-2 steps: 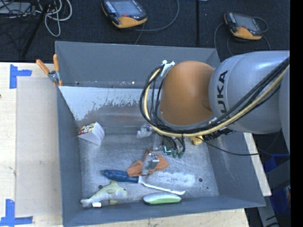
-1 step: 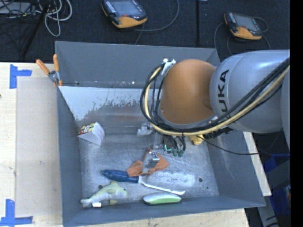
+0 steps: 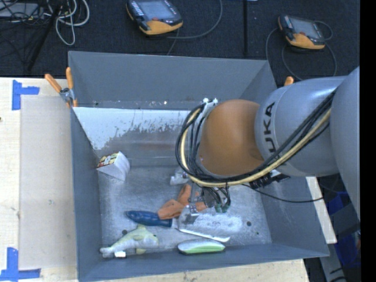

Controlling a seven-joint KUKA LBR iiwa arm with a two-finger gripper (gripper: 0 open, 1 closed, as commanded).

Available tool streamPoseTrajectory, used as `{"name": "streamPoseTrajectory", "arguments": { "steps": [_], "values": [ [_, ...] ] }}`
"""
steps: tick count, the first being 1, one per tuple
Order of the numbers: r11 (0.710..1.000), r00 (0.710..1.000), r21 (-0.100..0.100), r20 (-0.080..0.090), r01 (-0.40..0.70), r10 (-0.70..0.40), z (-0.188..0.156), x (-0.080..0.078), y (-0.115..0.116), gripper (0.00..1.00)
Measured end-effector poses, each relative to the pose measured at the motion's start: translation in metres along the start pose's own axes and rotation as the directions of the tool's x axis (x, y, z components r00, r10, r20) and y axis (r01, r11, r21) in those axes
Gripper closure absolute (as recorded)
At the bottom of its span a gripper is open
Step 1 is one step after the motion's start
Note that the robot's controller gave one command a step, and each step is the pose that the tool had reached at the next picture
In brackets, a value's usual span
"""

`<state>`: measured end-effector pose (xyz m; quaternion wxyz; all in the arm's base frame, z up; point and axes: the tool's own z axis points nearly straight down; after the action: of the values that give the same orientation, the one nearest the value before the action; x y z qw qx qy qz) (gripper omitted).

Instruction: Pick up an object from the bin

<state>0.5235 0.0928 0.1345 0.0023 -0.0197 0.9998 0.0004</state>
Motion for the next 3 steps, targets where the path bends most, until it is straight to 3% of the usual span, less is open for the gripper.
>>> {"name": "streamPoseTrajectory", "arguments": {
  "steps": [1, 2, 3],
  "values": [
    [0.997, 0.997, -0.002, 0.004, -0.080, 0.080, 0.055, 0.022, -0.007, 1.00],
    [0.997, 0.997, -0.002, 0.004, -0.081, 0.081, 0.055, 0.022, -0.007, 1.00],
    [0.999, 0.999, 0.000, 0.001, -0.036, 0.036, -0.125, 0.014, 0.000, 1.00]
  ]
}}
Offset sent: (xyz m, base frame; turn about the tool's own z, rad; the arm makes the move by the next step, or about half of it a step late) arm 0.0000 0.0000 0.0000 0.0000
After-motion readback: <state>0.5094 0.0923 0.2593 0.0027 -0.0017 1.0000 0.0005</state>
